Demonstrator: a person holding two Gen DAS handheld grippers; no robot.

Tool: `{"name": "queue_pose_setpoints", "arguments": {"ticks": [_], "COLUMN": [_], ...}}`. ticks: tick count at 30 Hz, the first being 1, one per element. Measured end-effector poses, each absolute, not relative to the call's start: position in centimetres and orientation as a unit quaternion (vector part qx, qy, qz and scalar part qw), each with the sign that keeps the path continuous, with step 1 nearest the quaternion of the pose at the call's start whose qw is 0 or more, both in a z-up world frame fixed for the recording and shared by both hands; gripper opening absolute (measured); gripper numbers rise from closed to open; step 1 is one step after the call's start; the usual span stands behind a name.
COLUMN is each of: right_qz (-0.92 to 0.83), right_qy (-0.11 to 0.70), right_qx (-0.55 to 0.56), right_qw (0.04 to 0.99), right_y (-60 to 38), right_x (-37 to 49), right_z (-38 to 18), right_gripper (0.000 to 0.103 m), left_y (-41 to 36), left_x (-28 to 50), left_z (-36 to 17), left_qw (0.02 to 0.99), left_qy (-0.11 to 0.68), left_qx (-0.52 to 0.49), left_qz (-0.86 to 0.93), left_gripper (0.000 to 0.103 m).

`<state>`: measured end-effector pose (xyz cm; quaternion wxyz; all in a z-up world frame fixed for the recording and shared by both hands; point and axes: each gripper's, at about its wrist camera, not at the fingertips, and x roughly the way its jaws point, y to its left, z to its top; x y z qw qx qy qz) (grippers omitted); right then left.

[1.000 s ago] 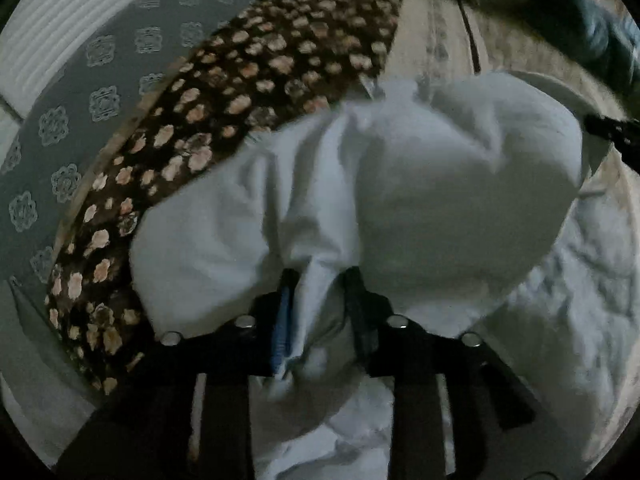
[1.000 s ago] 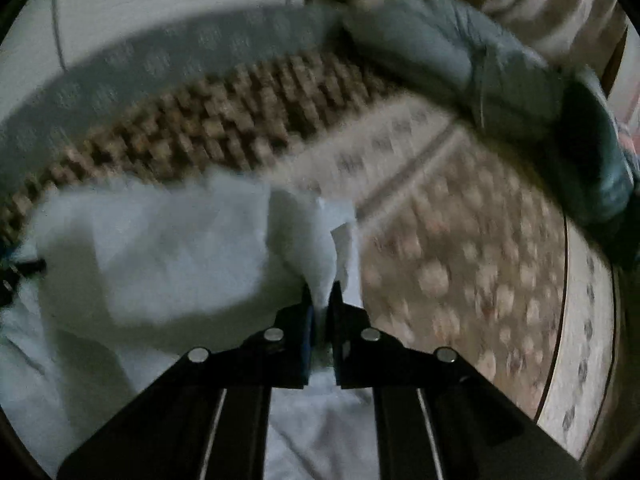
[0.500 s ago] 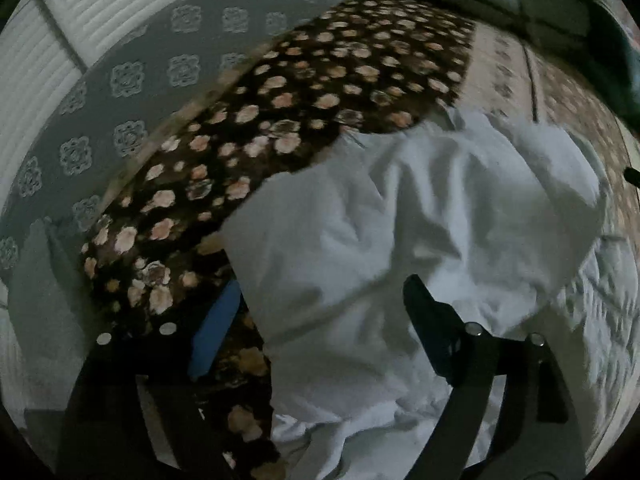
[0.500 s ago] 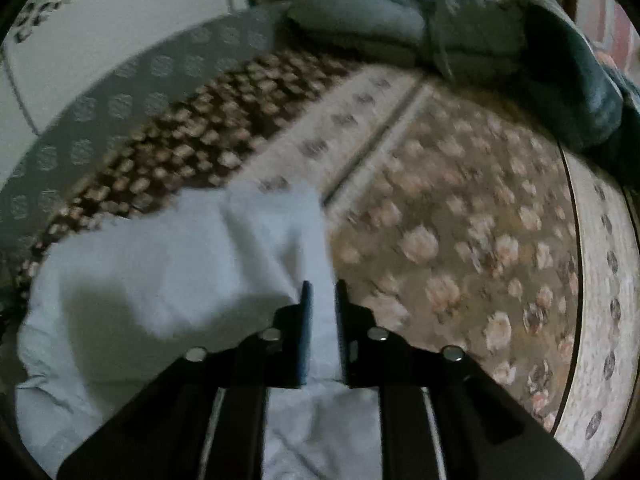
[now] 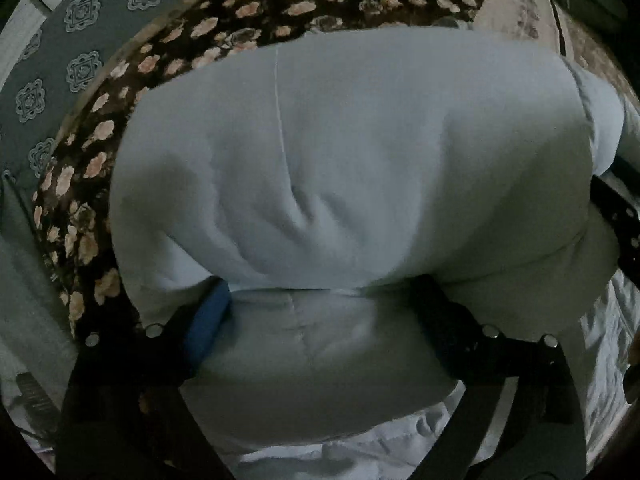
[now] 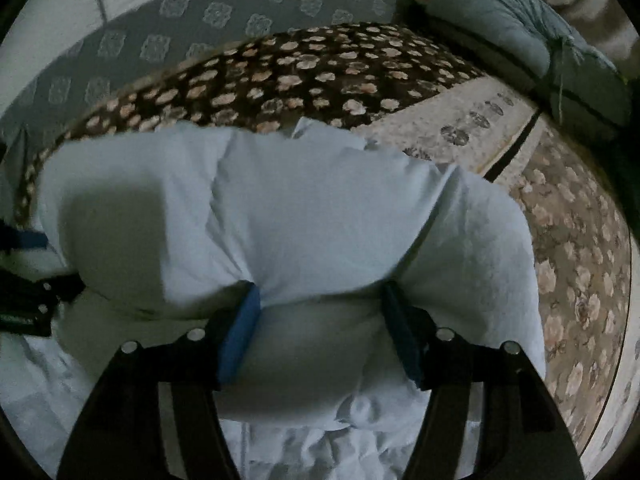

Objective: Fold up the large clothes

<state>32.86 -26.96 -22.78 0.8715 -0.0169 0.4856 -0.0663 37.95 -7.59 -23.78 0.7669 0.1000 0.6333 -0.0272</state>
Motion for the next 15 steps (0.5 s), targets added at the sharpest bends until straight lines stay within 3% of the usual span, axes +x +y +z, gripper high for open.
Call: {"name": "queue_pose_setpoints", "arguments": {"ticks": [15], "right_qz": [-0.069], "right_qy": [0.494], "right_qx": [-0.009], "right_qw": [0.867], "right_y": [-27.5], "right_x": [33.9], "right_z": [-24.6], "right_gripper": [0.065], "left_y": [-7.4], "left_x": [39.0], "left_z": [-26.0], "left_qw": [0.754], "left_qy": [0.650], "left_qx": [0.093], "left_qz": [-0.022], "left_gripper": [0.097]}}
